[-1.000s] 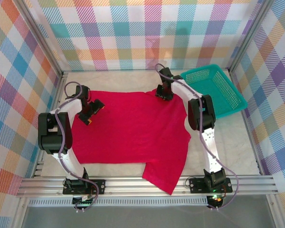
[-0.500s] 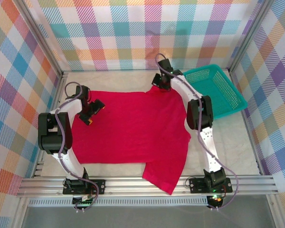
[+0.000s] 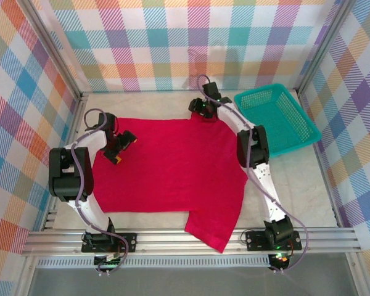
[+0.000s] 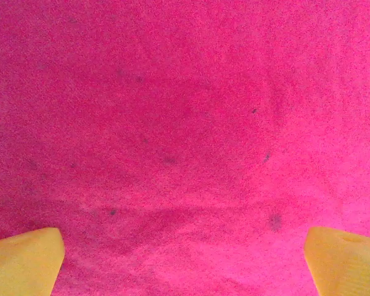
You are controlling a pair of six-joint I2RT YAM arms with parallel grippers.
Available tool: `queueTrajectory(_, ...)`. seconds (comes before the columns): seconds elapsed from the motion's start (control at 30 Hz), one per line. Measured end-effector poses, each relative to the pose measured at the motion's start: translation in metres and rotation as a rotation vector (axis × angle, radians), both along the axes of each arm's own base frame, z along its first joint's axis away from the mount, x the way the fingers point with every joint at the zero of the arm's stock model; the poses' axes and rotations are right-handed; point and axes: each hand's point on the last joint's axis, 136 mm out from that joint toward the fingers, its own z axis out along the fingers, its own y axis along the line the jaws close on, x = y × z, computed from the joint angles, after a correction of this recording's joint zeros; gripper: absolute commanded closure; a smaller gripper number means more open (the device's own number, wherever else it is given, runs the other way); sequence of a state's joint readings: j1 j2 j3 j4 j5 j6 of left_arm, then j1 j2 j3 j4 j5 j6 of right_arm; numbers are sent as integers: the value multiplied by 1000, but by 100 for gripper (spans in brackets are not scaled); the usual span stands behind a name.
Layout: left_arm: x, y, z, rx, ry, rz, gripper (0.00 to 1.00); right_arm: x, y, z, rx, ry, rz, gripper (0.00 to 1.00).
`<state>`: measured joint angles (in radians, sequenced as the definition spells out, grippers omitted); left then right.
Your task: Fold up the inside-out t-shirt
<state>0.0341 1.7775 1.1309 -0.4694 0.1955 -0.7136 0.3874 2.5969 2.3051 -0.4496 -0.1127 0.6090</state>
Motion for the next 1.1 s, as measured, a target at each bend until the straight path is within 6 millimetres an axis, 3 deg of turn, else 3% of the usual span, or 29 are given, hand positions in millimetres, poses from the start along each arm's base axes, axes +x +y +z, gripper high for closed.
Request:
queueTrajectory(0.17,3,-4,3,-6,-8,-9,1,-13,-5,44,-15,-53,37,43)
queueTrajectory(0.23,7,-4,7,-5,-19,-10,1,-13,-7,51,-31,-71,42,42)
queueTrajectory(0.33,20,-3,13,-4,-33,-10,0,-16,-16,41,-65,-37,32,41)
queueTrajectory(0.47,52,-3,16,-4,-57,-10,0,-23,-29,13,-118,51,6,39)
queueTrajectory(0.63,94,1,-1,-5,-60,-2,0,-18,-42,-24,-132,131,-28,39)
queueTrajectory(0.73,119,5,0,-22,-77,24,0,8,-42,-13,-86,79,-51,39)
queueTrajectory(0.83,147,9,-2,-45,-103,45,0,33,-43,-18,-22,45,-75,39)
queueTrajectory(0.93,172,14,4,-68,-142,56,0,46,-50,-11,62,39,-109,38)
queueTrajectory(1.0,179,17,7,-76,-154,59,0,50,-58,-8,98,46,-118,38)
queueTrajectory(1.1,173,19,7,-72,-132,63,0,47,-64,-3,132,65,-101,35)
